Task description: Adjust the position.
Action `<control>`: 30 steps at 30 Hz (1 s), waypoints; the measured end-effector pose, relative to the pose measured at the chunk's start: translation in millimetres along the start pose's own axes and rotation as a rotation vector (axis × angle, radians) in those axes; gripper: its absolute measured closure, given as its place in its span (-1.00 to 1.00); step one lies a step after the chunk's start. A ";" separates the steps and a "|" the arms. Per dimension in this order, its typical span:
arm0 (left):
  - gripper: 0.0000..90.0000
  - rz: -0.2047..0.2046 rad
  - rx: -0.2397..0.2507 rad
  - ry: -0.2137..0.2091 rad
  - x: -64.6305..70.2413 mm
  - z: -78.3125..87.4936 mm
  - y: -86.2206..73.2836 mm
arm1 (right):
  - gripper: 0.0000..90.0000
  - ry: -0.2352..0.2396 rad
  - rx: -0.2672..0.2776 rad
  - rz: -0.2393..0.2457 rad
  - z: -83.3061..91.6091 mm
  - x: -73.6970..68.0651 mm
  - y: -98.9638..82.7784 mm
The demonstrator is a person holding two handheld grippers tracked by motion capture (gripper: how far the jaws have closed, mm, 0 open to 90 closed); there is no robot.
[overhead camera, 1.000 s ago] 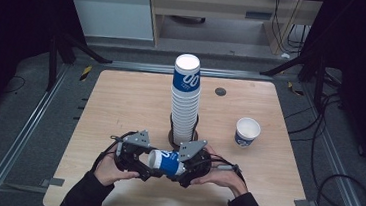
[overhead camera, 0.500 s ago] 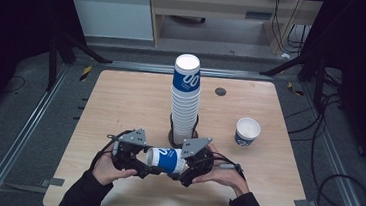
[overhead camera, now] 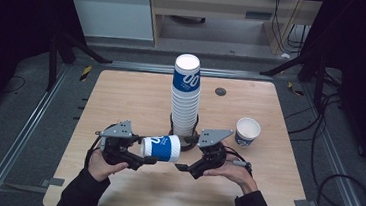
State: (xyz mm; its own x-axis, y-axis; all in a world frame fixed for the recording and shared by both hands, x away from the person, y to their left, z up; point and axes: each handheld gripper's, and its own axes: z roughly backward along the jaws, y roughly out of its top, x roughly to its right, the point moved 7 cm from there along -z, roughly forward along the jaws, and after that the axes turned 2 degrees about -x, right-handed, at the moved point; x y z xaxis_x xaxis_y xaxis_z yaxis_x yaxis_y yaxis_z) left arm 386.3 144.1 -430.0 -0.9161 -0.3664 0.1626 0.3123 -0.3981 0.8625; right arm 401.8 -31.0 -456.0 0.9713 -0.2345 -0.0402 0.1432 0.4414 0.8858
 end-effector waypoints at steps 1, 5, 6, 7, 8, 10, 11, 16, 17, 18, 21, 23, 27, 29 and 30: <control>-0.42 -0.001 0.002 -0.013 1.2 0.2 0.5 | -0.85 0.010 0.001 -0.004 -0.3 -0.4 -0.3; -0.42 -0.019 0.015 -0.050 8.6 -1.4 2.9 | -0.85 0.045 0.014 -0.013 -1.1 -2.9 -0.5; -0.42 -0.022 0.009 -0.061 11.1 -2.9 3.0 | -0.85 0.055 0.018 -0.013 -1.3 -4.0 -0.3; -0.42 -0.032 0.005 -0.063 13.2 -4.4 3.1 | -0.85 0.063 0.021 -0.010 -1.6 -5.1 0.0; -0.42 -0.040 0.001 -0.072 15.5 -6.1 3.2 | -0.85 0.074 0.025 -0.009 -1.8 -6.5 0.4; -0.42 -0.048 -0.008 -0.087 19.6 -9.0 3.0 | -0.85 0.100 0.028 -0.004 -3.0 -9.9 0.9; -0.42 -0.052 -0.013 -0.094 21.2 -10.1 2.7 | -0.85 0.107 0.027 -0.001 -3.5 -11.2 0.9; -0.42 -0.060 -0.032 -0.128 26.1 -14.5 0.7 | -0.82 0.157 0.032 0.017 -6.1 -18.9 1.6; -0.42 -0.063 -0.038 -0.129 26.6 -15.8 0.0 | -0.79 0.166 0.036 0.018 -6.4 -20.2 2.0; -0.42 -0.064 -0.043 -0.129 26.9 -16.5 -0.5 | -0.75 0.172 0.038 0.021 -6.3 -21.1 2.4; -0.42 -0.059 -0.043 -0.136 26.8 -16.1 -0.4 | -0.69 0.181 0.037 0.032 -5.9 -22.8 1.9; -0.42 -0.056 -0.046 -0.137 26.3 -16.1 -0.5 | -0.68 0.184 0.038 0.033 -5.6 -22.7 1.9; -0.42 -0.047 -0.043 -0.138 25.8 -16.2 0.1 | -0.65 0.181 0.036 0.035 -5.5 -22.4 1.4; -0.43 -0.054 -0.043 -0.126 25.3 -15.4 0.6 | -0.64 0.179 0.037 0.041 -4.8 -22.3 1.8; -0.45 -0.051 -0.041 -0.128 25.2 -14.9 0.8 | -0.63 0.177 0.032 0.042 -4.3 -22.1 1.4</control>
State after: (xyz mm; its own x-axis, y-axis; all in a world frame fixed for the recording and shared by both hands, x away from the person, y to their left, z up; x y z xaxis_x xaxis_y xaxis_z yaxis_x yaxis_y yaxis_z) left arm 367.2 122.1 -432.3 -0.9548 -0.2355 0.1814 0.2724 -0.4486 0.8512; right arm 381.3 -21.4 -455.8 0.9950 -0.0588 -0.0813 0.0985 0.4196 0.9023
